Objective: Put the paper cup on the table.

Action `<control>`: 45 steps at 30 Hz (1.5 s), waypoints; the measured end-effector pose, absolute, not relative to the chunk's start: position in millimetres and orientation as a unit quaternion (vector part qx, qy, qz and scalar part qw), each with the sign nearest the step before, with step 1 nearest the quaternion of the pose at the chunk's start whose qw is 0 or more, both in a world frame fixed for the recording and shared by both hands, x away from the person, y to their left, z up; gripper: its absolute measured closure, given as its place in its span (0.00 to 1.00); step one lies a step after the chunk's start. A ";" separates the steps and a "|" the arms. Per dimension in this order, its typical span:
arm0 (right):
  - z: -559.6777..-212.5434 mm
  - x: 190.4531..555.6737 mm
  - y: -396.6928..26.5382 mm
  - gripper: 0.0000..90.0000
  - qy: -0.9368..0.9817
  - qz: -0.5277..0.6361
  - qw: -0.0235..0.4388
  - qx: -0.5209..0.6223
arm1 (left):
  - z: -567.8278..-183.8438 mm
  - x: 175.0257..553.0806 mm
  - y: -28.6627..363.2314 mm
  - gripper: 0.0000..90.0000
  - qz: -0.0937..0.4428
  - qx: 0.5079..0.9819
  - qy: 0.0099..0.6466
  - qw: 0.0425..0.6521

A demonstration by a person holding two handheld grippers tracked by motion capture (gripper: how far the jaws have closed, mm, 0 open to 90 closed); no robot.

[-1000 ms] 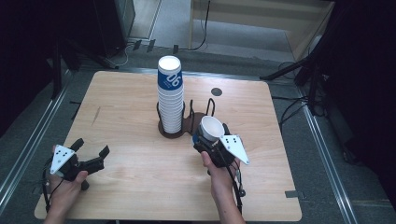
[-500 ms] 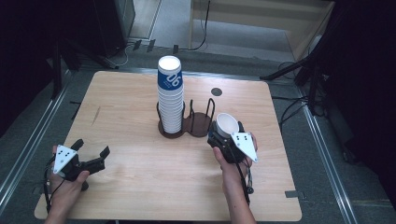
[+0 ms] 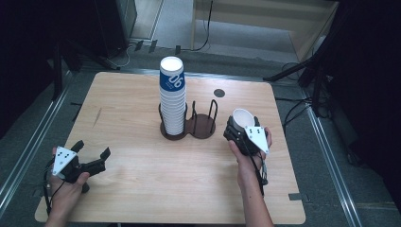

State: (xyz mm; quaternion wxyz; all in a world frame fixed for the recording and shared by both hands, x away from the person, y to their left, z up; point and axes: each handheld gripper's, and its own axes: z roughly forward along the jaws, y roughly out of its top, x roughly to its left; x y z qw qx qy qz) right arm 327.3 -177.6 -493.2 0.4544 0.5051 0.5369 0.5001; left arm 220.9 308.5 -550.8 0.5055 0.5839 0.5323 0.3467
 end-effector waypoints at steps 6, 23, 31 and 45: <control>-507.9 351.7 -187.4 0.16 0.544 0.479 0.460 0.513 | -550.7 219.8 310.5 0.00 0.343 0.583 0.535 0.507; -524.3 402.5 -192.0 0.15 0.565 0.398 0.497 0.525 | -547.7 216.8 312.7 0.00 0.338 0.580 0.539 0.509; -536.2 399.1 -195.5 0.14 0.585 0.375 0.506 0.512 | -547.8 216.2 312.0 0.00 0.334 0.584 0.540 0.505; -533.3 386.3 -211.8 0.00 0.584 0.416 0.450 0.533 | -548.1 217.2 311.5 0.00 0.332 0.586 0.540 0.505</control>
